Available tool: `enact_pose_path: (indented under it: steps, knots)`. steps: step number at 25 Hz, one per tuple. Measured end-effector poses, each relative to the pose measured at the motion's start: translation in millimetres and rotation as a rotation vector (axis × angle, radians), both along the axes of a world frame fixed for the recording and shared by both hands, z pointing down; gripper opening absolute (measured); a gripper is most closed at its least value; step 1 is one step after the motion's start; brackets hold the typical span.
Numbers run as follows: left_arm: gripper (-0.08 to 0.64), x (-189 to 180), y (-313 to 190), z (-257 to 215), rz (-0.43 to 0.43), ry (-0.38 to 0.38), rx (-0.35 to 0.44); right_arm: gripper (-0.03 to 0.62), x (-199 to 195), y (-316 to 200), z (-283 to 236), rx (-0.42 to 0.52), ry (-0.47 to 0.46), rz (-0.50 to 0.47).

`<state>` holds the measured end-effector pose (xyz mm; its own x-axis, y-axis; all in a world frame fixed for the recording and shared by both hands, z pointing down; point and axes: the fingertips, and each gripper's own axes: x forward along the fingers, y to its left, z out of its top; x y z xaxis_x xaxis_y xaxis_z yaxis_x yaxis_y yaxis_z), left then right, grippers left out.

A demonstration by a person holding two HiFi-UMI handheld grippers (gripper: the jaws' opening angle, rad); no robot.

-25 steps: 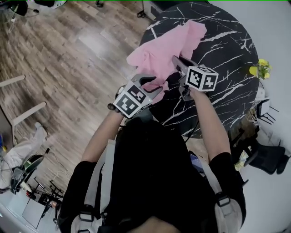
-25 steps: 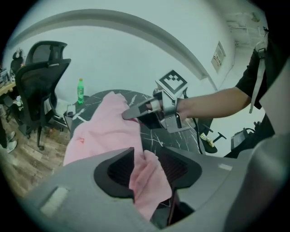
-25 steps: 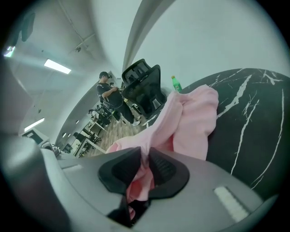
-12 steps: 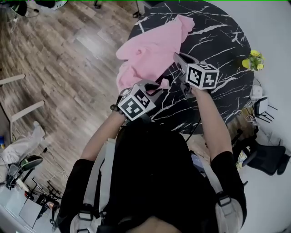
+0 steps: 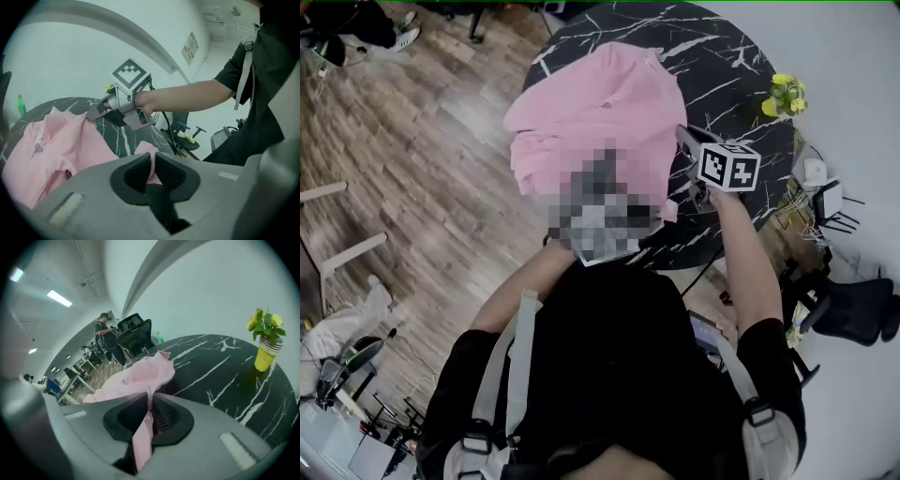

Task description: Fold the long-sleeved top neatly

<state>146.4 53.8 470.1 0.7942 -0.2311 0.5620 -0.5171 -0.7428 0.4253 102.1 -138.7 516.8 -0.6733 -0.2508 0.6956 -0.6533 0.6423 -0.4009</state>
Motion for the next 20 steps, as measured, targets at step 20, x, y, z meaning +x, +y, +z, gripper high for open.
enact_pose_path:
  steps: [20]
  knots:
    - [0.115,140,7,21,0.184,-0.012,-0.017,0.088,162,0,35,-0.008,0.181,0.097]
